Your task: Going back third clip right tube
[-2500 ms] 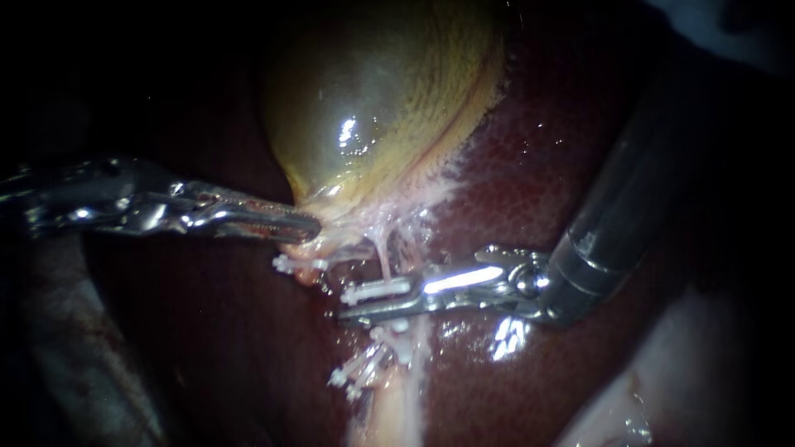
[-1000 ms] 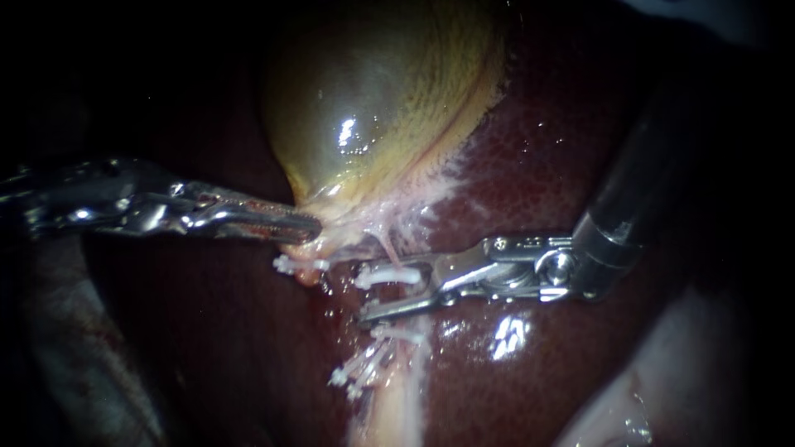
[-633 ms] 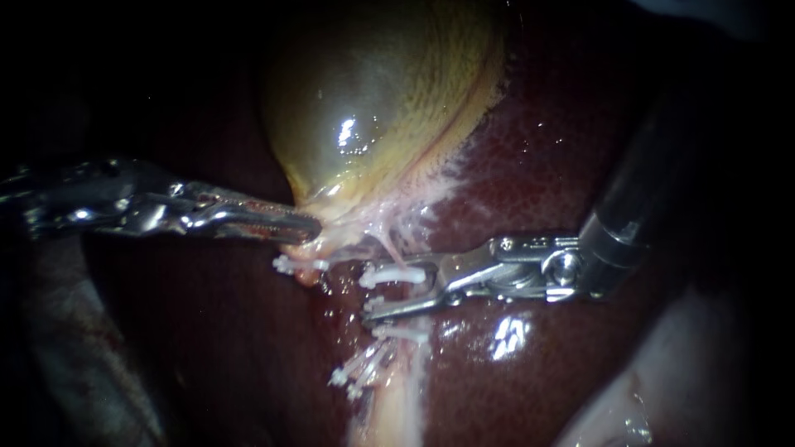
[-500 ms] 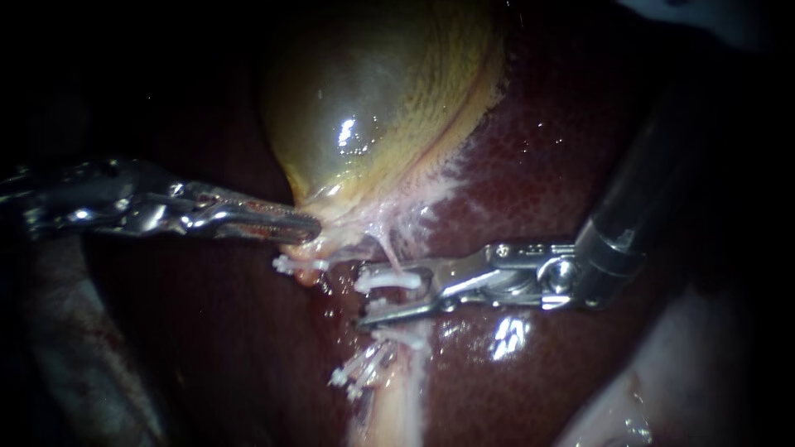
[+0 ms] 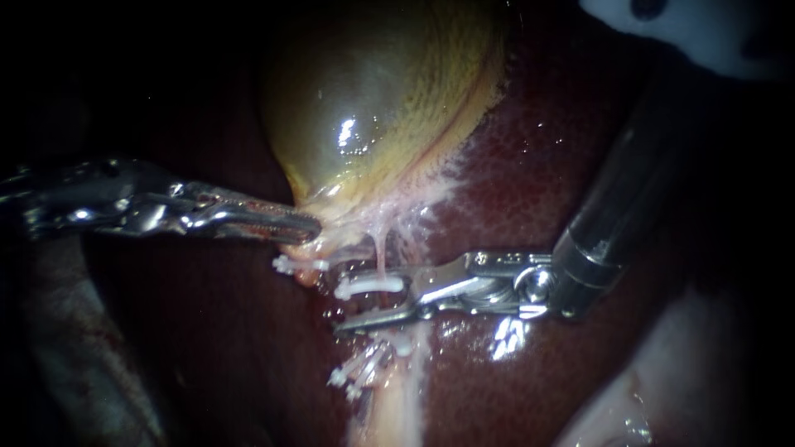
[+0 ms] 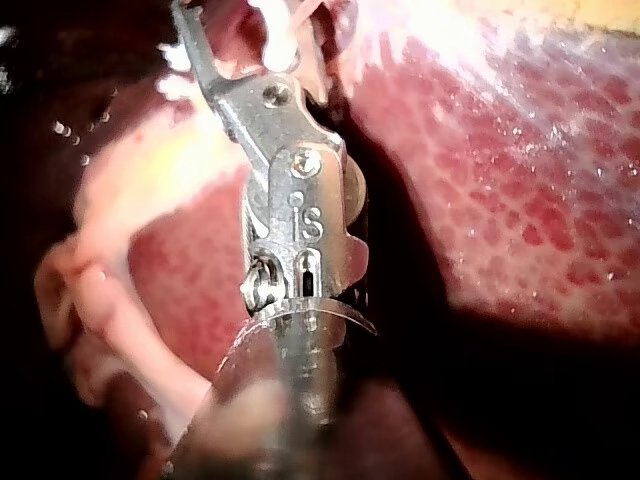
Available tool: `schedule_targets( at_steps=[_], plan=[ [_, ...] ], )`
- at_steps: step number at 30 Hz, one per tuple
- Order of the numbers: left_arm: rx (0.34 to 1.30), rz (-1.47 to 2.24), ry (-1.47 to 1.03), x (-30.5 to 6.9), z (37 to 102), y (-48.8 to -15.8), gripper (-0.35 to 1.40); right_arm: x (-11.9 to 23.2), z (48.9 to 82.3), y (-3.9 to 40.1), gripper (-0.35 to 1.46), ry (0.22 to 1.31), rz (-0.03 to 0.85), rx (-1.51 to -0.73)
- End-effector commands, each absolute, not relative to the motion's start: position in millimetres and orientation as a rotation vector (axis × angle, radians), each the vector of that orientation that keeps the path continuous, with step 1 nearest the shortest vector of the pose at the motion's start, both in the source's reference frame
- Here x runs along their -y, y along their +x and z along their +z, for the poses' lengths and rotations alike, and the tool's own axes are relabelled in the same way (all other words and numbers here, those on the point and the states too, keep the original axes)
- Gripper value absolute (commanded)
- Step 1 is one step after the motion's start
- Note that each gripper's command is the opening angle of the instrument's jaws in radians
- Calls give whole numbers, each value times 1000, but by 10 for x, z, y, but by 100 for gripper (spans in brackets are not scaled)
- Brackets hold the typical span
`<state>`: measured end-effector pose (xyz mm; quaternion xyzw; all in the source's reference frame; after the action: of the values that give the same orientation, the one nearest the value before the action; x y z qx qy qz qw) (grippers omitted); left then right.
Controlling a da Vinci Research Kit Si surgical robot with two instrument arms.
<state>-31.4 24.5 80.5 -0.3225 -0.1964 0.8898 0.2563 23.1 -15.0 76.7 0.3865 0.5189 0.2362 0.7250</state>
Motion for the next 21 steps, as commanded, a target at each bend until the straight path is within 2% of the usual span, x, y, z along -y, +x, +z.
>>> schedule_targets(
  at_steps=[1,8,16,21],
  plan=[
    [533,2415,-875,-245,805,-314,-35,148,766,229,48,853,519,-1146],
    [532,2415,-874,-245,805,-314,-35,146,769,226,48,847,543,-1125],
    [543,2414,-878,-242,808,-318,-35,142,772,224,49,889,651,-1090],
    [545,2414,-879,-241,808,-317,-35,140,772,215,49,877,697,-1077]
  ],
)
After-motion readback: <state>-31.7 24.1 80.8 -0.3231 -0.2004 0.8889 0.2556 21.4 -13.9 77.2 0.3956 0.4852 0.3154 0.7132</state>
